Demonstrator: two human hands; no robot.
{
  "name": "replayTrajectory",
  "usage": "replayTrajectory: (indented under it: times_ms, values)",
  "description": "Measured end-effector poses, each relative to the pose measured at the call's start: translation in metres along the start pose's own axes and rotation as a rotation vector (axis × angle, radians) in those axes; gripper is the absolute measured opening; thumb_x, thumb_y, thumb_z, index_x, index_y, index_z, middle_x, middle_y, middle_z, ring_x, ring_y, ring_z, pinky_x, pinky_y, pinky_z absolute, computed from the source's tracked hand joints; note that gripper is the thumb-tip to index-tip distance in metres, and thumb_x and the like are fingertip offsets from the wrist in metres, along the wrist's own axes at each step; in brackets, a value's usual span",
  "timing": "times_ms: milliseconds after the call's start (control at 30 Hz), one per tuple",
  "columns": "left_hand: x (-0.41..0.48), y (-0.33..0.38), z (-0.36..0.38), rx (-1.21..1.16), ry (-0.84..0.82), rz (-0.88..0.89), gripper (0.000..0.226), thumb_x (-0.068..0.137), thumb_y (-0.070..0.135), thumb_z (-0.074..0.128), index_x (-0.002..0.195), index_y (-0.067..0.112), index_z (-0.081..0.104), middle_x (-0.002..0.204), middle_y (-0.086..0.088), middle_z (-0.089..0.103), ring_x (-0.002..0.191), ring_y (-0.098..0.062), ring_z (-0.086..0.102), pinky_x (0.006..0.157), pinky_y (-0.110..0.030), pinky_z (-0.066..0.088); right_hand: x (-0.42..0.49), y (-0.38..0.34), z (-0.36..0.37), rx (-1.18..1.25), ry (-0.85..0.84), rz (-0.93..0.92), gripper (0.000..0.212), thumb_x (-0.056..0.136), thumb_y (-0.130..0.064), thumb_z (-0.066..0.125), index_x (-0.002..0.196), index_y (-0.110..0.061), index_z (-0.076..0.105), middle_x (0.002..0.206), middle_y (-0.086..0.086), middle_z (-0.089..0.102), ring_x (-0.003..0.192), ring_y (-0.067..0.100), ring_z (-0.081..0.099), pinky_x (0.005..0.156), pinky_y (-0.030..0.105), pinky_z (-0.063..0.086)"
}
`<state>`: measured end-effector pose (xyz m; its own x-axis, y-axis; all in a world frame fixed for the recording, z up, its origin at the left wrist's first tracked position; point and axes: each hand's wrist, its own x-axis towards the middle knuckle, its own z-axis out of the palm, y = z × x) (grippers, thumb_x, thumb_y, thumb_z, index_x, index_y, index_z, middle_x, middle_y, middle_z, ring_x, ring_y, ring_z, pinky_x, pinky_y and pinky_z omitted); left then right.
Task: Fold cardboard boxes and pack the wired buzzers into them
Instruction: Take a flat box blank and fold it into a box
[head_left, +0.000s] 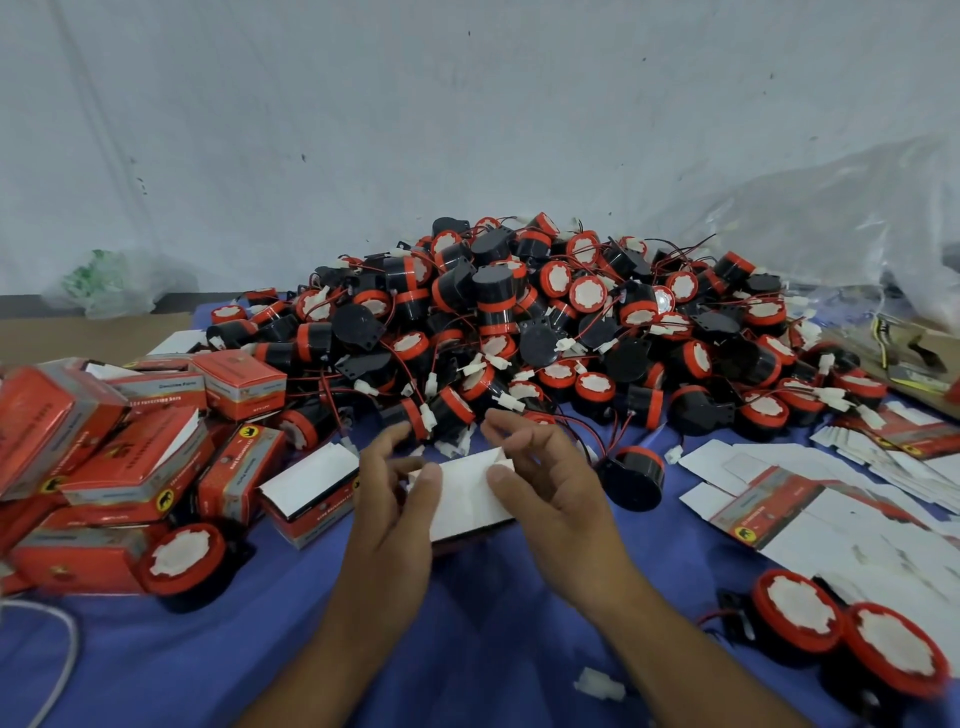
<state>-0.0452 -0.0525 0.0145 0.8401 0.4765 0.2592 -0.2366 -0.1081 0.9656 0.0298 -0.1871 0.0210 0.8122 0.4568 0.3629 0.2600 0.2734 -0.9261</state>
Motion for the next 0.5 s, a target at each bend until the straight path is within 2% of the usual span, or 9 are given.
replayTrajectory:
  times_ms: [33,100,167,300,400,500]
  values:
    - [0.001,-0.001,0.0,-0.046,0.002,-0.051,0.024,0.093,0.05,0.059,0.116,0.051,0.051,0.112,0.004,0.057,0.101,-0.018,0.061,0.083,-0.043,0.058,-0.001,0.0,0.002,0.001,-0.007,0.002,0.012,0.093,-0.001,0.059,0.092,-0.012,0.055,0.138,-0.013,0.059,0.13,0.004,0.054,0.092,0.022,0.05]
    - [-0.001,0.0,0.003,-0.015,0.001,-0.048,0.01,0.098,0.042,0.053,0.106,0.043,0.06,0.106,0.008,0.06,0.095,-0.013,0.063,0.08,-0.051,0.058,-0.003,-0.001,0.005,-0.016,-0.013,0.014,0.01,0.092,-0.01,0.061,0.086,-0.015,0.054,0.139,-0.019,0.056,0.131,0.003,0.052,0.092,0.022,0.05]
    - [-0.006,-0.002,0.008,0.002,-0.005,-0.03,0.017,0.103,0.028,0.047,0.097,0.037,0.06,0.094,0.013,0.063,0.082,-0.007,0.065,0.073,-0.047,0.06,-0.003,0.0,0.006,-0.022,0.007,0.026,0.018,0.096,-0.006,0.061,0.082,-0.016,0.054,0.139,-0.02,0.056,0.132,0.001,0.051,0.091,0.021,0.05]
    - [-0.01,-0.009,0.012,0.093,0.073,0.02,0.028,0.104,0.021,0.043,0.091,0.043,0.056,0.092,0.016,0.063,0.08,-0.004,0.064,0.061,-0.026,0.056,-0.004,0.0,0.01,-0.039,0.046,0.086,0.022,0.098,-0.002,0.057,0.08,-0.014,0.054,0.142,-0.015,0.053,0.129,-0.002,0.052,0.089,0.019,0.05]
    - [-0.011,-0.011,0.012,0.103,0.11,0.029,0.029,0.105,0.021,0.042,0.092,0.043,0.055,0.094,0.017,0.062,0.082,-0.004,0.063,0.061,-0.025,0.054,-0.006,0.0,0.014,-0.036,0.055,0.108,0.023,0.098,-0.002,0.056,0.079,-0.014,0.052,0.135,-0.016,0.058,0.122,-0.005,0.056,0.084,0.016,0.05]
    - [-0.011,-0.011,0.01,0.081,0.128,0.049,0.015,0.1,0.032,0.045,0.095,0.039,0.057,0.095,0.017,0.062,0.083,-0.005,0.062,0.061,-0.024,0.054,-0.007,0.0,0.015,0.006,0.077,0.118,0.023,0.097,0.0,0.056,0.078,-0.013,0.052,0.126,-0.014,0.064,0.115,-0.005,0.06,0.082,0.014,0.049]
